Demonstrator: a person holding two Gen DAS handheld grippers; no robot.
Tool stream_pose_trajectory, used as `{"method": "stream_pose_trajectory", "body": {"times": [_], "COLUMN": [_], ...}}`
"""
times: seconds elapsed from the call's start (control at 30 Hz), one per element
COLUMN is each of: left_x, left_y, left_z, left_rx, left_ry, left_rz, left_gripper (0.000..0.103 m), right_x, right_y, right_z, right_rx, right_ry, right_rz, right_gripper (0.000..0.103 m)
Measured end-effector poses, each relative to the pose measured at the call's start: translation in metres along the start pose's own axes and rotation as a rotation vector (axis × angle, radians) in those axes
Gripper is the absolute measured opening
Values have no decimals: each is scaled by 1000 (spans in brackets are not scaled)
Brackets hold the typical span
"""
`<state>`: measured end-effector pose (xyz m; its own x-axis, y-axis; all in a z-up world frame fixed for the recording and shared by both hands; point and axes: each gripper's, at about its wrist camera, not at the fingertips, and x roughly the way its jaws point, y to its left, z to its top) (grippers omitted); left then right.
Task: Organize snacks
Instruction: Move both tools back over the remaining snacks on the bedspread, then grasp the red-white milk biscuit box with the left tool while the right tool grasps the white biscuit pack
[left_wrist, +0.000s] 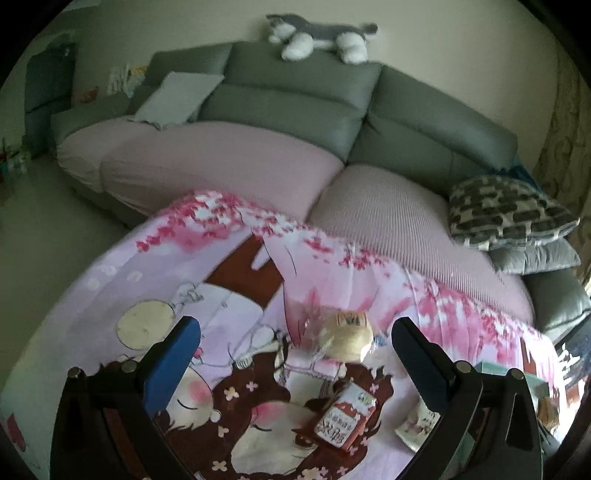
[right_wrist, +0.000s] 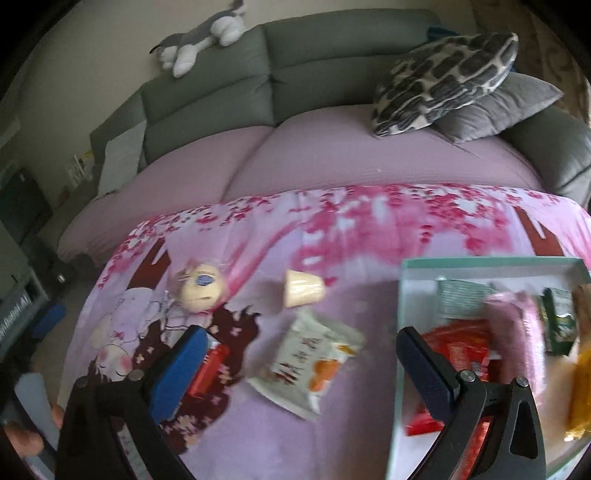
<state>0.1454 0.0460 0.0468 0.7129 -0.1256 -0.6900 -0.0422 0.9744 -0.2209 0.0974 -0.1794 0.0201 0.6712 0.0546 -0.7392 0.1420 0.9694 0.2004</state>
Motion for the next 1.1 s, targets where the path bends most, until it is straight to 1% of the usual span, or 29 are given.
{"method": "stream_pose_trajectory", "body": {"times": [0.17,0.23,0.3,0.37,0.43,0.5,0.53,0.57,0.63,0.73,0.77,0.8,0.83,0.9,0.97,1.07,1.1], "left_x": [24,39,47,55,59,66,69,72,77,83,84,85,86,87,88,89,88], "left_y": [-21,-29,-34,-38,-41,-44,-46,-47,-50,-53,-54,-53,-53,-53,-53,-53,-53], "left_z": [-13,-22,-27,-33,-36,-41,-43,-46,-50,-55,-56,-56,-57,-59,-60,-60,-60], "left_rx": [94,119,130,133,134,141,145,150,156,158,157,154,149,152,151,150,149], "left_ry": [106,171,215,255,281,313,327,340,367,401,410,418,428,444,446,445,445], "left_rz": [-8,-20,-28,-41,-50,-56,-59,-61,-68,-77,-81,-84,-88,-81,-84,-83,-83], "left_gripper": [103,103,103,103,103,102,99,95,83,77,74,70,68,62,60,58,55], "right_x": [25,34,41,48,55,60,63,66,66,67,67,67,67,66,65,64,64], "right_y": [11,11,10,8,5,3,2,1,2,5,5,5,6,7,6,6,6], "right_z": [-7,-12,-16,-19,-20,-21,-22,-23,-23,-25,-25,-26,-26,-27,-27,-27,-27], "right_rx": [-18,-21,-26,-28,-21,-19,-16,-12,-25,-57,-64,-72,-81,-92,-94,-93,-94], "right_ry": [77,101,119,136,148,160,167,173,175,179,179,179,178,177,175,174,174], "right_rz": [-1,-12,-25,-37,-54,-69,-76,-83,-102,-131,-138,-146,-159,-167,-167,-169,-169], "right_gripper": [103,103,99,93,92,88,84,83,80,71,67,64,60,58,56,55,55]}}
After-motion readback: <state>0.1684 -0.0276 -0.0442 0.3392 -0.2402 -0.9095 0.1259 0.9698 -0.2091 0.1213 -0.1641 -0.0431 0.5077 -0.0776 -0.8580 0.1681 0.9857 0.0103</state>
